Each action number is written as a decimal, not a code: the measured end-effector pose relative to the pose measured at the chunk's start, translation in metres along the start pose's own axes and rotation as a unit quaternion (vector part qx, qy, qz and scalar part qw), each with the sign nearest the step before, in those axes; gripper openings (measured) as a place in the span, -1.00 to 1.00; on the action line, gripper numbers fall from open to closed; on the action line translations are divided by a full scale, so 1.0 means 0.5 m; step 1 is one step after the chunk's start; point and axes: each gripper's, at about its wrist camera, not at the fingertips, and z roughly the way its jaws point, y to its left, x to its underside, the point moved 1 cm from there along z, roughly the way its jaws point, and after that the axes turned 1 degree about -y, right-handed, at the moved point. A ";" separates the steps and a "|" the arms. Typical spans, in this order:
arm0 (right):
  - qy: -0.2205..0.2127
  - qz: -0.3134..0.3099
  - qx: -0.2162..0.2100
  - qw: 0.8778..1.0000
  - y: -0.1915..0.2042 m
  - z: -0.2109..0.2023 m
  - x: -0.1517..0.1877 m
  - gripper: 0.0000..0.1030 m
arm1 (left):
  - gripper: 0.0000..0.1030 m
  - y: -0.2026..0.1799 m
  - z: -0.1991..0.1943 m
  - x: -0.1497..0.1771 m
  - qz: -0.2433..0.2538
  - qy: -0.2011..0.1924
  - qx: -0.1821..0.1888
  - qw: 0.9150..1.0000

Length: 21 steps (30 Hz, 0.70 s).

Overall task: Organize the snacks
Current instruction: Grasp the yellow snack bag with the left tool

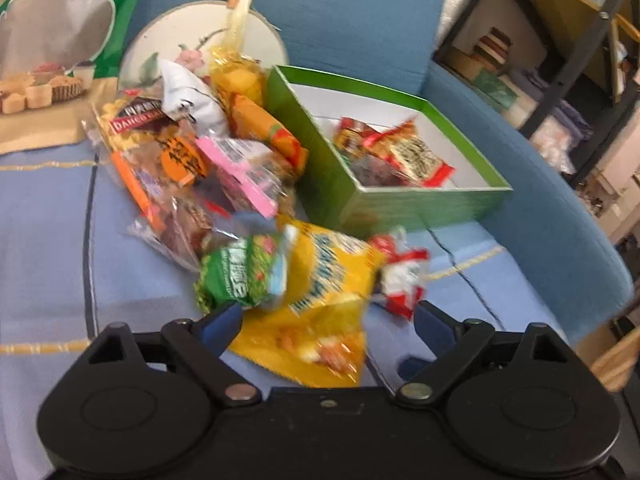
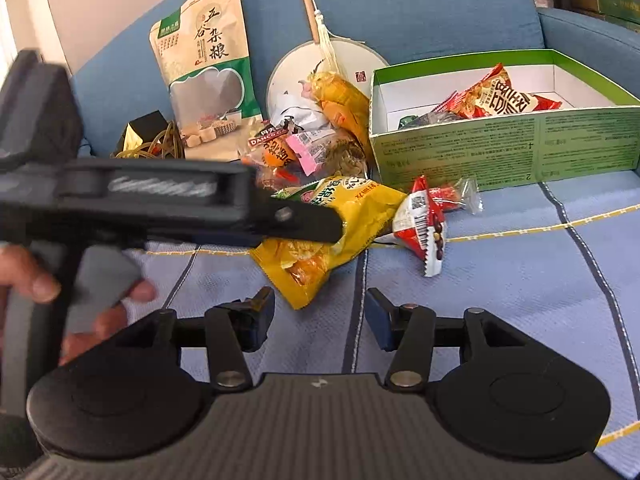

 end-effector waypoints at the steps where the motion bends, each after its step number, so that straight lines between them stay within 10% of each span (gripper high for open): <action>1: 0.000 0.000 0.001 1.000 0.001 0.002 -0.001 0.68 | 1.00 0.005 0.008 -0.006 -0.001 -0.002 -0.001 1.000; 8: -0.005 0.006 0.008 1.000 -0.005 0.007 -0.008 0.82 | 1.00 0.034 0.043 -0.008 -0.020 0.023 -0.001 1.000; 13: -0.016 0.007 0.034 0.999 -0.013 -0.003 -0.006 1.00 | 0.63 0.032 0.011 0.010 -0.053 0.051 0.097 0.993; 21: -0.026 0.031 0.039 0.998 -0.056 -0.006 -0.019 1.00 | 1.00 0.019 0.034 -0.016 -0.060 0.029 0.056 0.996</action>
